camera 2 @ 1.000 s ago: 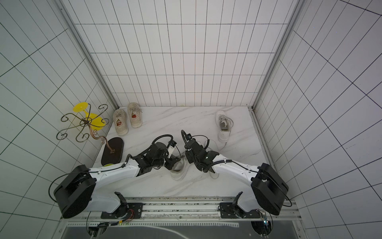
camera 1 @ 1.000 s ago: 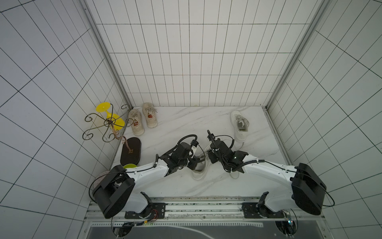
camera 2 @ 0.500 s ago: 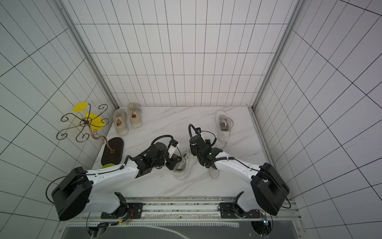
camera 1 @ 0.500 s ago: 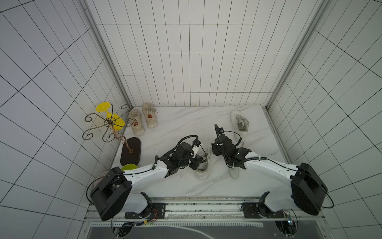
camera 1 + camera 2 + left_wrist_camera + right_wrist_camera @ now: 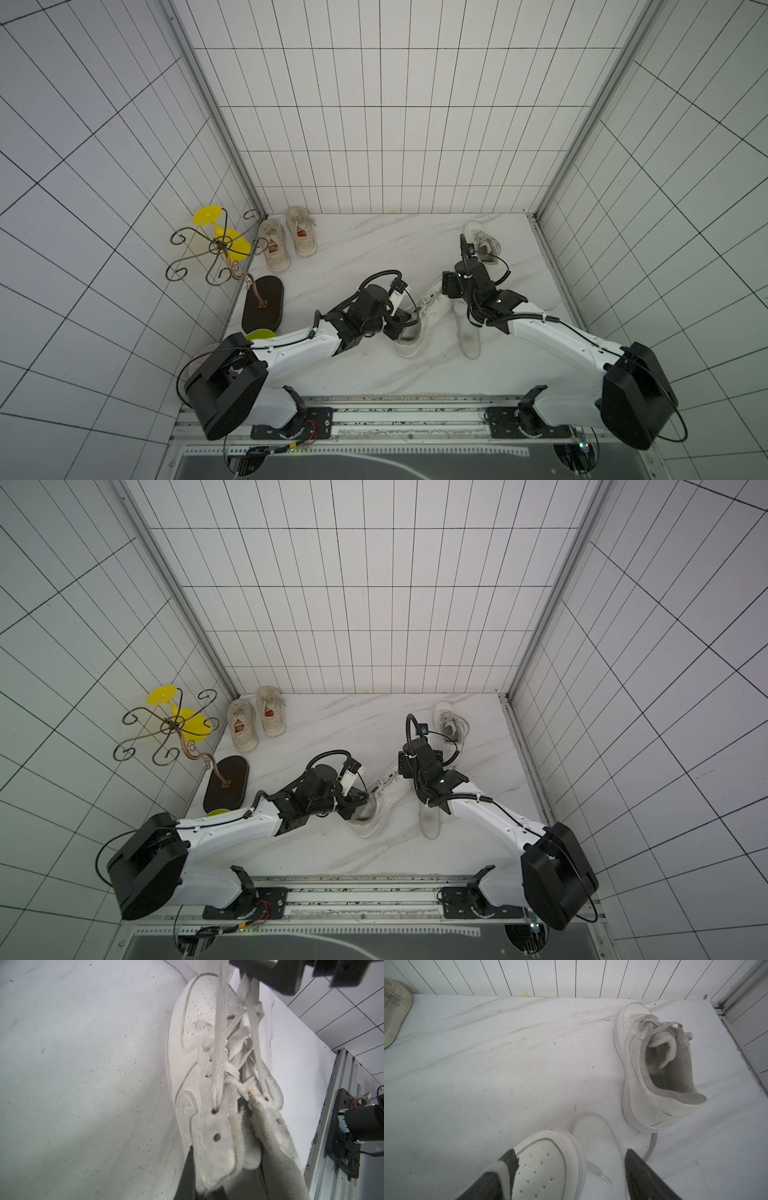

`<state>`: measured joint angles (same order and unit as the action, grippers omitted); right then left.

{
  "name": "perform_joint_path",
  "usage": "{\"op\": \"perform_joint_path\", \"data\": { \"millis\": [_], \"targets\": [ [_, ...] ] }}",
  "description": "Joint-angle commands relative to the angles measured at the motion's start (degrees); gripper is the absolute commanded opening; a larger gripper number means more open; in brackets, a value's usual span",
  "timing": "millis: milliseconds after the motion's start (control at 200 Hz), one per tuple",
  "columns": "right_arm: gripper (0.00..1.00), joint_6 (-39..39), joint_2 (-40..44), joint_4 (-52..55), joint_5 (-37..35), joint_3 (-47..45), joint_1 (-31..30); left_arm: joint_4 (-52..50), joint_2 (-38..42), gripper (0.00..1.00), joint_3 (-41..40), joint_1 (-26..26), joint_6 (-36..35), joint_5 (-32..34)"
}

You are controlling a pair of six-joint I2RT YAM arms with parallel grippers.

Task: Remove the insole from the shoe
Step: Untie the shoelace on the shoe.

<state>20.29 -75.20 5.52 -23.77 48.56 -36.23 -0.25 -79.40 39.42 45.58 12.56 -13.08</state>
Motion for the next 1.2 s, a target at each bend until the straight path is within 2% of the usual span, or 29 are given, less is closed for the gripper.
{"op": "perform_joint_path", "data": {
  "millis": [0, 155, 440, 830, 935, 1025, 1194],
  "targets": [
    [0.82, -0.33, -0.3, -1.97, -3.65, 2.05, -1.07, 1.39, -0.74, 0.0, 2.83, 0.38, -1.38, -0.42],
    [0.83, 5.44, 1.36, 1.74, -4.83, 2.3, 5.91, 1.39, -0.33, 0.0, 2.59, 0.47, -1.74, -0.35],
    [0.86, 8.56, 7.88, 6.92, -5.51, 3.34, 17.05, 1.39, -0.09, 0.0, 2.51, 0.56, -1.8, -0.32],
    [0.9, 10.9, 10.09, 10.17, 1.56, 4.07, 31.74, 3.41, 4.16, 0.0, 0.22, 0.61, -1.57, 0.66],
    [0.9, 10.91, 9.76, 9.91, 3.3, 4.09, 32.14, 3.74, 4.89, 0.0, -0.18, 0.56, -1.4, 1.33],
    [0.89, 9.63, 9.88, 7.19, 9.83, 2.85, 31.16, 3.17, 4.27, 0.0, 0.26, 0.56, -1.08, 2.74],
    [0.89, 5.28, 7.91, 7.44, 16.14, 3.63, 21.55, 0.22, 2.69, 0.0, 1.48, 0.04, 1.59, 13.18]
  ]
}}
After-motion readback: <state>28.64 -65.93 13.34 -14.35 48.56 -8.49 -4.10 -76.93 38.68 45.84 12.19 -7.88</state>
